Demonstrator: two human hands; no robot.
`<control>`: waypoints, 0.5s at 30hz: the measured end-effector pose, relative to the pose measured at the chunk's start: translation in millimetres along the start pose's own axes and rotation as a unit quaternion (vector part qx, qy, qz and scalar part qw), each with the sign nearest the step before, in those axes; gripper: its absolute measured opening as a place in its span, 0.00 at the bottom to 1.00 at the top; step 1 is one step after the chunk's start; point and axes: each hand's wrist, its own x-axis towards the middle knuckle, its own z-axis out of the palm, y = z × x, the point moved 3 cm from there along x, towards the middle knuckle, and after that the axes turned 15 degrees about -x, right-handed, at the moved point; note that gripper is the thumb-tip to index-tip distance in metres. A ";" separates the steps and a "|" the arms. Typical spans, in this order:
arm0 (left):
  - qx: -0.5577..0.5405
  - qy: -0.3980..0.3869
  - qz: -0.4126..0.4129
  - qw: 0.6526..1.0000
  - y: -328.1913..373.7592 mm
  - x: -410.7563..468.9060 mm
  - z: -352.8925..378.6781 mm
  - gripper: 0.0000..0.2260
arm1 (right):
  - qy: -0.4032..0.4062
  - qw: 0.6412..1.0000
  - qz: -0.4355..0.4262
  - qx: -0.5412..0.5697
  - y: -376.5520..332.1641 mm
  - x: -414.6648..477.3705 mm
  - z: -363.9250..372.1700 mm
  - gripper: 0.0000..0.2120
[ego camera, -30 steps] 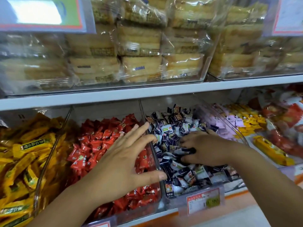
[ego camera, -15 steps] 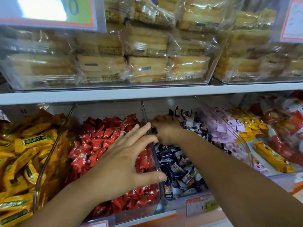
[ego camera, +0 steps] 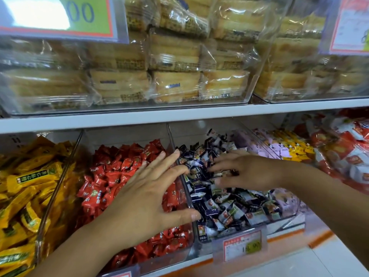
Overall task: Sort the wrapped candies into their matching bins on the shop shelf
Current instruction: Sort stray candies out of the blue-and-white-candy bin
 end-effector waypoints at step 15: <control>-0.005 -0.003 -0.004 1.000 -0.3 -0.5 1.8 0.35 | 0.093 0.991 0.043 -0.090 -6.6 57.9 0.8 0.27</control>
